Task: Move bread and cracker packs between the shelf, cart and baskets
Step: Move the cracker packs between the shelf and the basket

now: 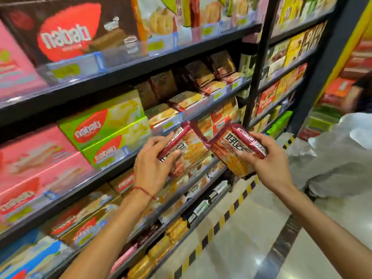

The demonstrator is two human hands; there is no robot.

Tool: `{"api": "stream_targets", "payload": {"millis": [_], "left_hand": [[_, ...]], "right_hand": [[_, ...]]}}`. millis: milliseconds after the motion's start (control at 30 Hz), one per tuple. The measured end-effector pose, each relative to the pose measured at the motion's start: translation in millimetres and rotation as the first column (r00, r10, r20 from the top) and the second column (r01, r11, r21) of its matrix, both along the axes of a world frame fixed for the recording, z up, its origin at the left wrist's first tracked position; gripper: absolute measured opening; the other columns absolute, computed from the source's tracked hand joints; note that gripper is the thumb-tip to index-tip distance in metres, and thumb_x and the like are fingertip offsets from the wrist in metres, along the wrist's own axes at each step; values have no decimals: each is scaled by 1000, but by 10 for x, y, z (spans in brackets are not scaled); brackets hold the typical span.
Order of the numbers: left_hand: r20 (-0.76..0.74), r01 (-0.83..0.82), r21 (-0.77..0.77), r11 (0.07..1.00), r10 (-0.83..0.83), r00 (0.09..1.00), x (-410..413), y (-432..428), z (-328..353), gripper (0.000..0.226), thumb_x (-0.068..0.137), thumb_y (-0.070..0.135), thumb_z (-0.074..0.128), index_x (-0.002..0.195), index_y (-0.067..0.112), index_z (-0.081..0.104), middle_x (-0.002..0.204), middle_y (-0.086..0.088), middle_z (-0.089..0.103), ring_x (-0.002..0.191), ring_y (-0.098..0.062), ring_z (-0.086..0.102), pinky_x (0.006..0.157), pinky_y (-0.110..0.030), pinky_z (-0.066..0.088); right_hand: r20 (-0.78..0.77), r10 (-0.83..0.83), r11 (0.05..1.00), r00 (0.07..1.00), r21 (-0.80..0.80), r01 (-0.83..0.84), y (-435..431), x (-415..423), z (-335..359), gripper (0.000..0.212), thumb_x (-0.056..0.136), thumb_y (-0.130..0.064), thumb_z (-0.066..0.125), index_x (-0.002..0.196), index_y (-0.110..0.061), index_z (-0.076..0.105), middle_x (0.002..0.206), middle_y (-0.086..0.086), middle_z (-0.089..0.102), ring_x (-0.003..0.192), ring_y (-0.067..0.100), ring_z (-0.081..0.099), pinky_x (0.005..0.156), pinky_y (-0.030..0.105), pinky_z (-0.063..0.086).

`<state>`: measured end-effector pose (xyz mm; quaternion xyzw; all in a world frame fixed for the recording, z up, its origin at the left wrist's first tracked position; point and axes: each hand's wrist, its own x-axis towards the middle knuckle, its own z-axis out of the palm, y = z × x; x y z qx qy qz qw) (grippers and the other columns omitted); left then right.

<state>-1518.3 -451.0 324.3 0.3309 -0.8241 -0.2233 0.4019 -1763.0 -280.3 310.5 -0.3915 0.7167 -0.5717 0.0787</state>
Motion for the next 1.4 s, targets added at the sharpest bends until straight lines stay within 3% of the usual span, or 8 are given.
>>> {"api": "stream_targets", "payload": {"millis": [233, 333, 467, 533, 800, 1133, 1267, 1400], "left_hand": [[-187, -77, -150, 986, 48, 981, -1280, -649, 230, 48, 81, 23, 85, 127, 17, 72, 115, 1, 58, 102, 7, 50, 94, -4, 33], [-246, -141, -146, 979, 102, 964, -1781, -983, 280, 48, 77, 23, 87, 123, 18, 74, 114, 0, 55, 100, 5, 50, 93, -5, 37], [-296, -202, -168, 965, 146, 944, -2325, -1332, 346, 43, 75, 20, 90, 117, 16, 77, 109, 0, 63, 101, -10, 60, 93, -18, 46], [-310, -255, -167, 952, 195, 931, -2545, -1467, 371, 41, 75, 22, 90, 114, 16, 78, 107, 0, 67, 100, -10, 62, 93, -20, 47], [-334, -536, -110, 837, 477, 813, -3313, -1614, 389, 39, 71, 26, 91, 108, 19, 78, 90, 6, 62, 82, 5, 45, 82, 1, 32], [-258, -704, 192, 683, 728, 636, -3776, -1616, 377, 77, 72, 31, 92, 128, -2, 50, 119, -14, 53, 112, -26, 50, 93, -18, 34], [-202, -645, 295, 705, 706, 679, -3703, -1663, 163, 64, 71, 23, 92, 114, 13, 47, 110, -12, 67, 93, -10, 69, 84, -36, 60], [-146, -695, 288, 659, 747, 648, -3615, -1694, 60, 51, 74, 35, 90, 107, 21, 54, 109, -6, 67, 98, -22, 67, 85, -44, 59]], "right_hand": [[-118, -4, 998, 993, -70, -5, -859, -1286, 243, 52, 82, -28, 89, 129, -30, 67, 116, -10, 71, 103, 5, 70, 88, 18, 56], [-142, 12, 995, 990, -92, -25, -1246, -1780, 317, 54, 82, -28, 88, 130, -33, 65, 117, -9, 70, 105, 5, 68, 86, 8, 50], [-148, 46, 991, 988, -114, -63, -1731, -2360, 359, 55, 83, -33, 88, 132, -37, 62, 120, -8, 71, 107, 6, 69, 90, 25, 57], [-117, 70, 986, 991, -145, -87, -1924, -2588, 387, 57, 81, -31, 89, 132, -29, 63, 116, -9, 72, 101, -1, 70, 85, 17, 57], [-209, 210, 952, 955, -177, -248, -2593, -3474, 450, 53, 77, -24, 92, 124, -26, 67, 114, -2, 68, 99, 8, 68, 82, 8, 49], [-223, 388, 892, 894, -153, -425, -2742, -3964, 470, 52, 79, -25, 91, 126, -21, 69, 116, -3, 63, 105, 11, 64, 91, 30, 55], [-209, 401, 889, 892, -147, -434, -2711, -3999, 482, 54, 79, -27, 91, 128, -21, 68, 117, -3, 63, 105, 10, 64, 90, 35, 57], [-177, 418, 886, 891, -140, -443, -2687, -3954, 501, 56, 79, -30, 91, 129, -24, 67, 118, -4, 64, 104, 6, 66, 85, 25, 57]]}}
